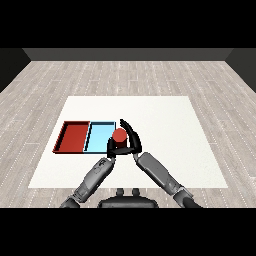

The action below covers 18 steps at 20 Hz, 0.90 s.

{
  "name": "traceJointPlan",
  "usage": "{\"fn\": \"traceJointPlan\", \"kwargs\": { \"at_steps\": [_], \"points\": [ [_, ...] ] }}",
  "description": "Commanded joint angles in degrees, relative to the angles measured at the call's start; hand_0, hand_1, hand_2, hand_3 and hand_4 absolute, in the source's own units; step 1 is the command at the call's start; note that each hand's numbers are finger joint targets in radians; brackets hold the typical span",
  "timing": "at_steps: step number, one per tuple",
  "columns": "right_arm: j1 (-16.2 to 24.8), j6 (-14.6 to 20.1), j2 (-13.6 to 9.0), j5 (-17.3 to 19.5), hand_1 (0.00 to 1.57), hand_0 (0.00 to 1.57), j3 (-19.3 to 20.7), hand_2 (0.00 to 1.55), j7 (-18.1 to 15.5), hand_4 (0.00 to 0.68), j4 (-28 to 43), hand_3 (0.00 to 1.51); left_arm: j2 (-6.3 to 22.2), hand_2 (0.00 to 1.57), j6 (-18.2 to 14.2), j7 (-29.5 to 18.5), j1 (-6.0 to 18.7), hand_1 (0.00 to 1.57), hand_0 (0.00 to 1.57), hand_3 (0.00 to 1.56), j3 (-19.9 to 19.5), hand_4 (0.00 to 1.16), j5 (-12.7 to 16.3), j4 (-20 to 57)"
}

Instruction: Pick the red can and put it in the red box

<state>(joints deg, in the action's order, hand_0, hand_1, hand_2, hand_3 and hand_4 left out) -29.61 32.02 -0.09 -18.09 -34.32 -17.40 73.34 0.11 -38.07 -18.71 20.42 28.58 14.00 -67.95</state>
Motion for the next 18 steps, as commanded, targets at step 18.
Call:
{"fn": "traceJointPlan", "kwargs": {
  "at_steps": [18],
  "points": [
    [25.51,-8.77,-15.44,-0.68,0.0,0.0,16.27,0.0,-0.98,0.0,24.96,0.0,13.55,1.57,0.77,5.17,-2.75,1.57,1.57,1.47,-7.93,1.13,-6.55,-4.53]
  ]
}}
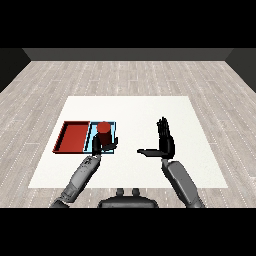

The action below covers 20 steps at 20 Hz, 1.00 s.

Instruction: Pick the red can and put it in the red box

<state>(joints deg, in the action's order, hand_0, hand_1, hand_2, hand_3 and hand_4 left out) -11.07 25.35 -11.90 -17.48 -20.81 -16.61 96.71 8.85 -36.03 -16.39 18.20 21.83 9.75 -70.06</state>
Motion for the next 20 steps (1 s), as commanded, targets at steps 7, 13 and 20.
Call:
{"fn": "traceJointPlan", "kwargs": {
  "at_steps": [7,13,20],
  "points": [
    [13.11,-6.71,-8.0,-3.71,0.0,0.0,9.63,0.0,-5.32,0.0,0.03,0.0,14.42,1.55,2.59,4.88,2.2,1.57,1.57,1.47,-10.06,1.1,-1.69,6.49],
    [12.59,-3.68,-6.13,-0.8,0.0,0.0,10.19,0.0,-3.56,0.0,-3.02,0.0,15.51,1.55,7.59,0.05,7.45,1.57,1.57,1.47,-16.14,1.1,-0.93,24.66],
    [5.66,-2.89,-3.81,1.3,0.0,0.0,9.94,0.0,-2.63,0.0,-11.46,0.0,15.63,1.56,8.53,-0.1,21.42,1.57,1.57,1.49,-18.31,1.06,-4.5,48.91]
  ]
}}
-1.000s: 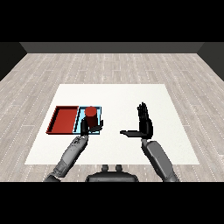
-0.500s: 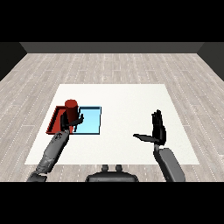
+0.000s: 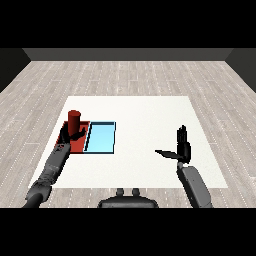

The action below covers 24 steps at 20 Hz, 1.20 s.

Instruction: Pick the red can and put it in the red box

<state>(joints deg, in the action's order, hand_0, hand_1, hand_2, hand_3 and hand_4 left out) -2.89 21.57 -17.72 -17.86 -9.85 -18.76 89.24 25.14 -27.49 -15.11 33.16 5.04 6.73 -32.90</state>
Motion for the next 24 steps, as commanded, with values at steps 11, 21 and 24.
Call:
{"fn": "traceJointPlan", "kwargs": {
  "at_steps": [11,21,24],
  "points": [
    [-3.45,-2.29,2.33,-0.38,0.0,0.0,2.58,0.0,-4.35,0.0,-9.62,0.0,-2.61,0.8,-1.24,8.33,9.47,0.83,0.83,0.49,-1.05,0.79,-4.29,29.42],
    [-7.68,-3.34,3.42,-1.65,0.0,0.0,4.2,0.0,-3.58,0.0,-11.74,0.0,2.23,0.0,7.97,11.97,8.05,0.0,0.0,0.0,-3.37,0.0,-2.47,32.04],
    [-3.35,-4.11,3.29,-1.64,0.0,0.0,4.43,0.0,-5.66,0.0,-9.24,0.0,0.58,0.0,4.74,11.48,8.39,0.0,0.0,0.0,-2.35,0.0,-3.73,31.57]
  ]
}}
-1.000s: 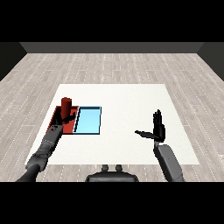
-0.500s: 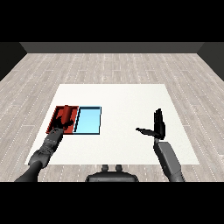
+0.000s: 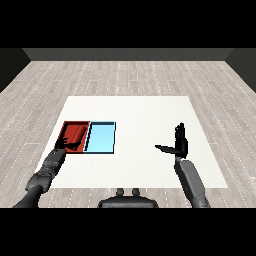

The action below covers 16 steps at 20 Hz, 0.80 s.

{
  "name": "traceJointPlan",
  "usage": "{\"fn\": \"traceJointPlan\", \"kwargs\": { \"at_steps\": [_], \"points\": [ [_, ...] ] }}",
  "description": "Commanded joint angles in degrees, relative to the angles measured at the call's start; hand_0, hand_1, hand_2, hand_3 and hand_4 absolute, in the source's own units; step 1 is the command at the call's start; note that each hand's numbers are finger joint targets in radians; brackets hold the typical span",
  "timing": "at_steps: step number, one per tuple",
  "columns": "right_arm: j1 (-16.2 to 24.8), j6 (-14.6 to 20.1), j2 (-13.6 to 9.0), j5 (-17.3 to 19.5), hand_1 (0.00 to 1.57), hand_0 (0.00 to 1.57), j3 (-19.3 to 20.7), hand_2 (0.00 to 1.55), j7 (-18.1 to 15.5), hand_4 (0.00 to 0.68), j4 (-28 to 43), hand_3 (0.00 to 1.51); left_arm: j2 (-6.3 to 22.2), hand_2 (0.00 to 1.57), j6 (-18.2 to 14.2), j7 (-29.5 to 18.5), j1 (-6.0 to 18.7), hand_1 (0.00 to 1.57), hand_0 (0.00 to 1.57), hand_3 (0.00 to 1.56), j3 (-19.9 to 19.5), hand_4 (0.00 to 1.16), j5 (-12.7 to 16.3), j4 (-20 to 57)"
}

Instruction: Pick the red can and put it in the red box

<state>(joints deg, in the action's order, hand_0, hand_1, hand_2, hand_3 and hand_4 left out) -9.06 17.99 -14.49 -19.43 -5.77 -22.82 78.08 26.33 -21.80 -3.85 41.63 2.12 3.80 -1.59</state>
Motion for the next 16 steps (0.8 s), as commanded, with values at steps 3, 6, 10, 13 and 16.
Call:
{"fn": "traceJointPlan", "kwargs": {
  "at_steps": [3,6,10,13,16],
  "points": [
    [-0.19,-1.52,-1.6,-1.52,0.0,0.0,1.62,0.0,2.55,0.0,2.9,0.0,-0.35,0.0,-2.48,-0.42,0.96,0.0,0.0,0.0,0.98,0.0,-1.42,-0.53],
    [0.68,-2.47,-0.47,-1.32,0.0,0.0,1.67,0.0,-0.89,0.0,1.36,0.0,-0.49,0.0,-1.53,-8.65,0.93,0.0,0.0,0.0,-3.87,0.0,3.27,-5.52],
    [1.92,-4.79,-0.12,-1.5,0.0,0.0,0.6,0.0,-2.17,0.0,2.7,0.0,2.34,1.29,3.33,-17.64,1.23,1.4,1.4,0.0,-7.16,0.0,6.35,-11.21],
    [-0.31,-3.4,2.08,0.29,0.0,0.0,-1.61,0.0,-2.06,0.0,2.11,0.0,-0.04,0.0,10.57,-24.0,-1.19,0.22,0.22,0.0,-9.37,0.0,9.6,-16.62],
    [2.63,-7.9,-1.42,-1.25,0.0,0.0,-0.48,0.0,-2.51,0.0,4.15,0.0,-3.15,0.0,14.54,-27.44,-3.85,0.0,0.0,0.0,-8.79,0.0,10.87,-23.24]
  ]
}}
